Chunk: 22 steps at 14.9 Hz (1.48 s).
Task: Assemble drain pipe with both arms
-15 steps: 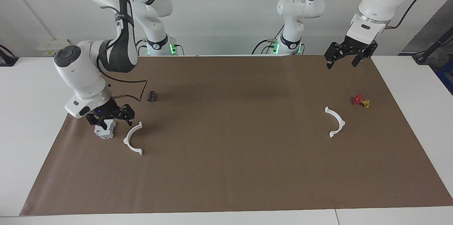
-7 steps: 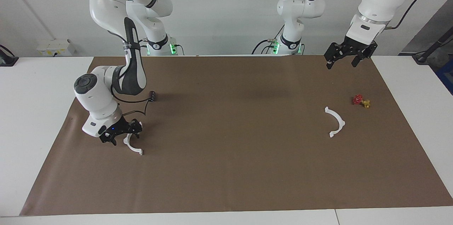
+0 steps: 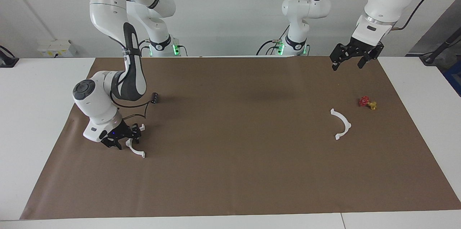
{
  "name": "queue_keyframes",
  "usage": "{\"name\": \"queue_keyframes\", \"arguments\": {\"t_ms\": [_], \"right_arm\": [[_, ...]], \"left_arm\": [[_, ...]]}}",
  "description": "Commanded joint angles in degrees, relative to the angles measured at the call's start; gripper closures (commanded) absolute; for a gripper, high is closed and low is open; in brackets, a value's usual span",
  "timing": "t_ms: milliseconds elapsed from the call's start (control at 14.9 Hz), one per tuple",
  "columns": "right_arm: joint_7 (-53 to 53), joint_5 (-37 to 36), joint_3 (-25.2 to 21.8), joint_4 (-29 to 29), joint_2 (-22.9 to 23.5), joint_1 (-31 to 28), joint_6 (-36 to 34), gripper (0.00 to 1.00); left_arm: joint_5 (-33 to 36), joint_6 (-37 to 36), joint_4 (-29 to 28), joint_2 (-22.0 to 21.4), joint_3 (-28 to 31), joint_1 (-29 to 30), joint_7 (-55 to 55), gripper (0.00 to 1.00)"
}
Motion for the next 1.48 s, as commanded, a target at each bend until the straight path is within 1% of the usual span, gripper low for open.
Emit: {"name": "queue_keyframes", "arguments": {"t_ms": [0,134,202,403,538,605,739,941,1143,1345,1412], "right_arm": [[-1.3,1.7,0.4,0.0,0.2,-0.2,1.6,1.0],[0.6,1.6,0.3,1.1,-0.2,0.4,-0.1,1.0],[2.5,1.2,0.4,2.3,-0.8,0.9,-2.4,1.0],[13.3,-1.1,0.1,9.1,-2.0,4.8,-14.7,1.0],[23.9,-6.0,0.2,11.5,-2.6,9.8,-19.2,1.0],[29.3,-8.7,0.2,11.9,-2.6,12.8,-19.8,1.0],[35.8,-9.8,0.6,11.9,-2.5,15.7,-19.8,1.0],[40.2,-9.0,0.7,12.1,-1.5,21.0,-17.9,1.0],[44.0,-8.7,0.7,12.8,1.9,27.1,-11.8,1.0],[47.7,-9.5,0.7,14.8,4.3,29.4,-11.5,1.0],[49.6,-10.0,0.7,14.8,4.5,31.3,-11.1,1.0]], "left_arm": [[1.1,1.4,-1.8,-1.3,0.4,-0.7,0.5,0.0],[1.1,1.8,-2.2,-1.4,0.4,-0.7,0.5,0.0],[1.1,1.9,-2.4,-1.5,0.5,-0.7,0.5,0.0],[1.1,1.9,-2.5,-1.5,0.5,-0.8,0.5,0.0],[1.1,1.9,-2.5,-1.5,0.5,-0.8,0.5,0.0],[1.1,1.9,-2.5,-1.5,0.4,-0.8,0.5,0.0],[1.1,1.9,-2.5,-1.5,0.5,-0.8,0.5,0.0],[1.1,1.9,-2.5,-1.5,0.5,-0.8,0.5,0.0],[1.1,1.9,-2.5,-1.5,0.5,-0.9,0.4,0.0],[1.1,1.9,-2.6,-1.5,0.5,-0.9,0.4,0.0],[1.1,1.9,-2.6,-1.5,0.5,-0.9,0.4,0.0]]}}
